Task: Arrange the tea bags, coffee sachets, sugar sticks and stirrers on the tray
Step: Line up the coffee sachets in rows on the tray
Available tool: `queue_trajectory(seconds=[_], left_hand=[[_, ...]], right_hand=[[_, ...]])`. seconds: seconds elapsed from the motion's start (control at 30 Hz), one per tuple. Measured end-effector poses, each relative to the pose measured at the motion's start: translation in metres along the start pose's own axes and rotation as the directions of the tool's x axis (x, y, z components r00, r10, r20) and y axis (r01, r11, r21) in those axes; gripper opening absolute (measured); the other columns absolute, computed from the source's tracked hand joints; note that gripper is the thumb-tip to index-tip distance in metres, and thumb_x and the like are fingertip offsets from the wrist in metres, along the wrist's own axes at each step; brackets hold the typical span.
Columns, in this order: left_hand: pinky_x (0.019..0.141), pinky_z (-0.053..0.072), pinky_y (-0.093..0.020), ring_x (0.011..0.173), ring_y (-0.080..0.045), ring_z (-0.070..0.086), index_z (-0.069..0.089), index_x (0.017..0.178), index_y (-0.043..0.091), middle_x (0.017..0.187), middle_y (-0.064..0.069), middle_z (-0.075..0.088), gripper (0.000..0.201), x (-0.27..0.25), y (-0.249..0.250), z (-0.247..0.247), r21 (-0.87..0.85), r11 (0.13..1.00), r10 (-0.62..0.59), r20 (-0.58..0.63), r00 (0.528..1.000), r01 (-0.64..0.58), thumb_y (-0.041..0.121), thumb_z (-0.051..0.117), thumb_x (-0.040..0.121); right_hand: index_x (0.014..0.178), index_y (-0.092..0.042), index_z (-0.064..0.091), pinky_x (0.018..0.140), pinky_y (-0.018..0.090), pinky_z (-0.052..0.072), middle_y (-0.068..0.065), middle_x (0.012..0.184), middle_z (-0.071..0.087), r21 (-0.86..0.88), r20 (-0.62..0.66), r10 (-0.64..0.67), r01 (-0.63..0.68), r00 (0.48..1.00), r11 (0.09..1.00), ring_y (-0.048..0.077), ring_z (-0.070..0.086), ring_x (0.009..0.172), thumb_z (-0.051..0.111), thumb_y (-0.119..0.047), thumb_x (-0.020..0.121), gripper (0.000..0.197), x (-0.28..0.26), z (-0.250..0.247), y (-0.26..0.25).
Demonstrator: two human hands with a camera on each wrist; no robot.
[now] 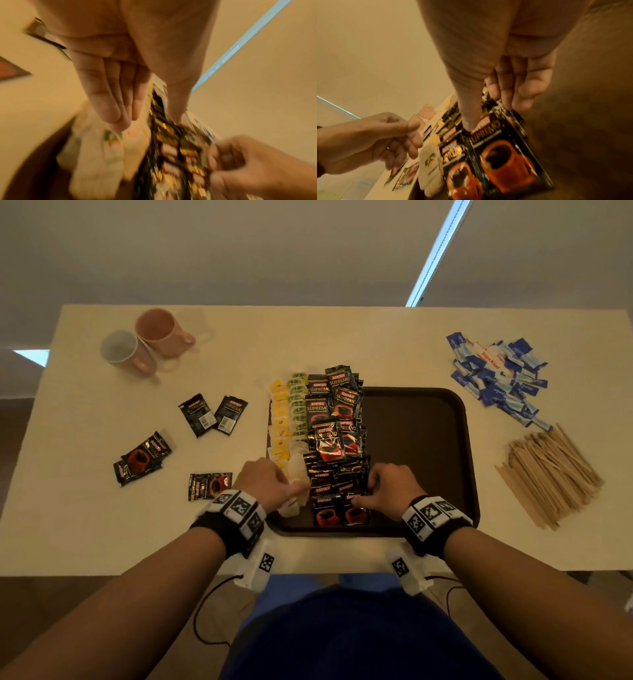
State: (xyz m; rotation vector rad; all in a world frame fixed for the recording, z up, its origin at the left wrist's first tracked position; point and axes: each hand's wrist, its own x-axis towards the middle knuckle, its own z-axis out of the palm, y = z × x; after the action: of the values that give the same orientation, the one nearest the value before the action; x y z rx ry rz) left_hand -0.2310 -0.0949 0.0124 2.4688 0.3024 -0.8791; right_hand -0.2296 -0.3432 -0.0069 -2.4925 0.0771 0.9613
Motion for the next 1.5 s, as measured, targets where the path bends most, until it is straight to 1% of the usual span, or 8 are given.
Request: queue_trajectory(seconds=[0.2, 0.37, 0.6, 0.9, 1.0, 1.13, 1.3, 1.5], left_hand=[[0.082, 0.052, -0.031, 0.095, -0.019, 0.065, 0.069, 0.097, 0.023, 0.103, -0.001, 0.072, 0.014, 0.015, -0.084, -0.053, -0.016, 0.993, -0.117, -0.191, 0.975, 0.116, 0.031, 0.073, 0.086], [0.103, 0.044, -0.038, 0.123, -0.026, 0.051, 0.049, 0.136, 0.021, 0.138, -0.005, 0.048, 0.056, 0.033, -0.126, -0.044, 0.296, 0.953, -0.038, -0.08, 0.996, 0.061, 0.022, 0.075, 0.086], [0.087, 0.047, -0.034, 0.107, -0.025, 0.058, 0.063, 0.111, 0.017, 0.116, -0.007, 0.062, 0.032, 0.051, -0.141, -0.051, 0.263, 0.964, -0.025, -0.009, 1.0, 0.026, 0.028, 0.077, 0.085], [0.076, 0.042, -0.029, 0.09, -0.019, 0.054, 0.059, 0.094, 0.022, 0.097, 0.0, 0.06, 0.03, 0.051, -0.201, -0.124, 0.026, 0.989, -0.137, -0.194, 0.971, 0.145, 0.036, 0.082, 0.079], [0.085, 0.048, -0.035, 0.103, -0.028, 0.058, 0.064, 0.095, 0.021, 0.112, -0.007, 0.06, 0.033, 0.063, -0.221, -0.138, 0.093, 0.975, -0.178, -0.208, 0.962, 0.2, 0.036, 0.085, 0.075], [0.099, 0.046, -0.043, 0.117, -0.032, 0.05, 0.055, 0.121, 0.018, 0.127, -0.01, 0.045, 0.065, 0.069, -0.23, -0.13, 0.087, 0.971, -0.204, -0.204, 0.958, 0.225, 0.031, 0.091, 0.067], [0.098, 0.046, -0.048, 0.117, -0.034, 0.055, 0.034, 0.141, 0.02, 0.127, -0.01, 0.052, 0.091, 0.076, -0.232, -0.12, 0.059, 0.967, -0.231, -0.205, 0.951, 0.248, 0.032, 0.089, 0.069], [0.097, 0.046, -0.043, 0.116, -0.033, 0.056, 0.048, 0.13, 0.015, 0.126, -0.009, 0.059, 0.057, 0.082, -0.225, -0.116, 0.116, 0.961, -0.228, -0.181, 0.957, 0.251, 0.038, 0.074, 0.084]], right_hand=[[0.08, -0.019, 0.059, 0.062, 0.031, 0.053, -0.001, 0.075, 0.063, 0.037, -0.081, -0.119, 0.123, 0.99, 0.992, 0.016, 0.06, 0.069, 0.071, -0.048, 0.084, 0.032, 0.002, -0.01, -0.045], [0.078, -0.02, 0.059, 0.066, 0.031, 0.051, -0.003, 0.073, 0.061, 0.049, -0.114, -0.255, 0.262, 0.96, 0.964, 0.016, 0.058, 0.071, 0.066, -0.042, 0.089, 0.025, 0.009, 0.011, -0.105], [0.078, -0.022, 0.057, 0.066, 0.029, 0.047, -0.003, 0.077, 0.06, 0.028, -0.101, -0.324, 0.328, 0.941, 0.944, 0.015, 0.055, 0.075, 0.063, -0.04, 0.091, 0.023, 0.02, 0.046, -0.165], [0.079, -0.019, 0.058, 0.069, 0.028, 0.044, -0.002, 0.079, 0.06, 0.006, -0.087, -0.337, 0.339, 0.937, 0.941, 0.018, 0.056, 0.076, 0.062, -0.037, 0.092, 0.023, 0.058, 0.069, -0.228], [0.078, -0.019, 0.056, 0.067, 0.029, 0.043, -0.002, 0.079, 0.058, -0.01, -0.043, -0.32, 0.32, 0.947, 0.947, 0.018, 0.055, 0.075, 0.061, -0.037, 0.093, 0.023, 0.066, 0.077, -0.243], [0.08, -0.018, 0.056, 0.066, 0.028, 0.04, 0.002, 0.084, 0.061, -0.049, 0.016, -0.273, 0.273, 0.962, 0.961, 0.021, 0.058, 0.08, 0.06, -0.036, 0.093, 0.023, 0.078, 0.088, -0.254], [0.12, -0.01, 0.054, 0.091, 0.037, 0.046, 0.012, 0.123, 0.055, -0.1, -0.105, -0.183, 0.173, 0.977, 0.98, 0.03, 0.054, 0.112, 0.057, -0.038, 0.094, 0.038, 0.107, 0.086, -0.277], [0.149, -0.03, 0.014, 0.1, 0.058, 0.036, 0.019, 0.155, 0.008, -0.284, -0.144, -0.08, 0.036, 0.986, 0.958, 0.046, 0.021, 0.134, 0.061, -0.066, 0.079, 0.091, 0.146, 0.101, -0.312]])
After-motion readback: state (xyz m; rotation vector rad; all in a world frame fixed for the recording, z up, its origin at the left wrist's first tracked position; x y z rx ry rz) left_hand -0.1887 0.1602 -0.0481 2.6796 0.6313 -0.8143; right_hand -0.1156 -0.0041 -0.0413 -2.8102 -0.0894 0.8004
